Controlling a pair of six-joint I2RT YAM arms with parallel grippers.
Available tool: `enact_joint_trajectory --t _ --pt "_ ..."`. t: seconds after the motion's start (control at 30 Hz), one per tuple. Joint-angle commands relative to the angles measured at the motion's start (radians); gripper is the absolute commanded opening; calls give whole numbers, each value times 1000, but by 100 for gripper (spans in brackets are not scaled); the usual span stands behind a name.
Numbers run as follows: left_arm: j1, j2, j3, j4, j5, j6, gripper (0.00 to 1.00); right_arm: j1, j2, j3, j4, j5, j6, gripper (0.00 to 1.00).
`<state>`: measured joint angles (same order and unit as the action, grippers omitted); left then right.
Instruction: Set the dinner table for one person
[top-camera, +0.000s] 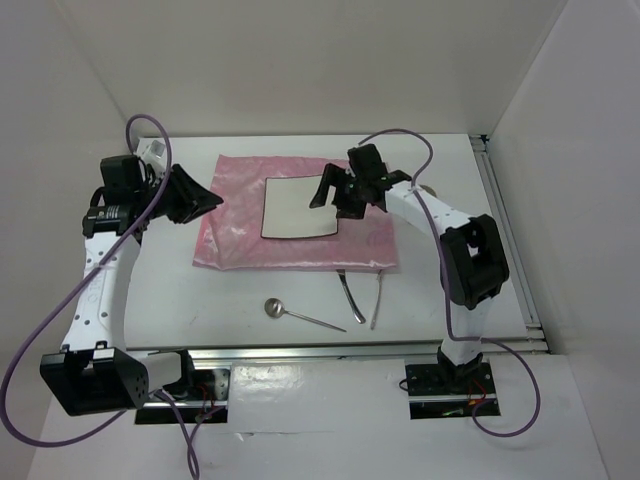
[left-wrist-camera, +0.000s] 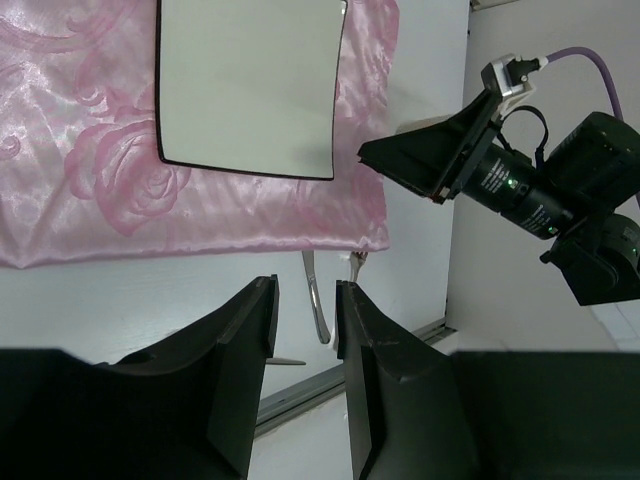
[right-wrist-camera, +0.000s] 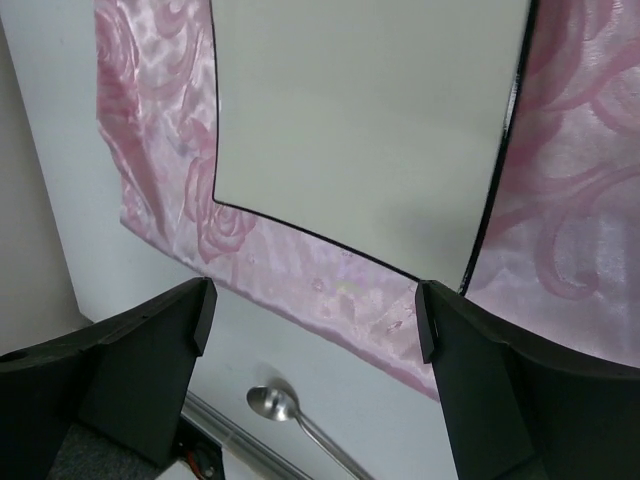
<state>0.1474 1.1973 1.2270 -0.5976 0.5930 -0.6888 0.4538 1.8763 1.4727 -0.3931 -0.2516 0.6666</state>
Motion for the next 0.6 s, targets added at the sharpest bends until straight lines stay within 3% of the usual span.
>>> enact_joint_trajectory --t 0.0,0.13,0.3,0.4,0.57 --pt "-2 19 46 42 18 -23 46 45 -22 32 -30 -35 -58 93" --pt "-11 19 46 53 18 -23 46 45 -22 21 -73 46 -68 93" --pt "-22 19 46 53 7 -23 46 45 -147 52 -122 221 -116 94" --pt "-31 28 46 53 7 -23 46 -19 -228 92 -192 352 -142 99" --pt "-40 38 37 64 7 -23 46 -271 -227 167 -345 410 -160 99"
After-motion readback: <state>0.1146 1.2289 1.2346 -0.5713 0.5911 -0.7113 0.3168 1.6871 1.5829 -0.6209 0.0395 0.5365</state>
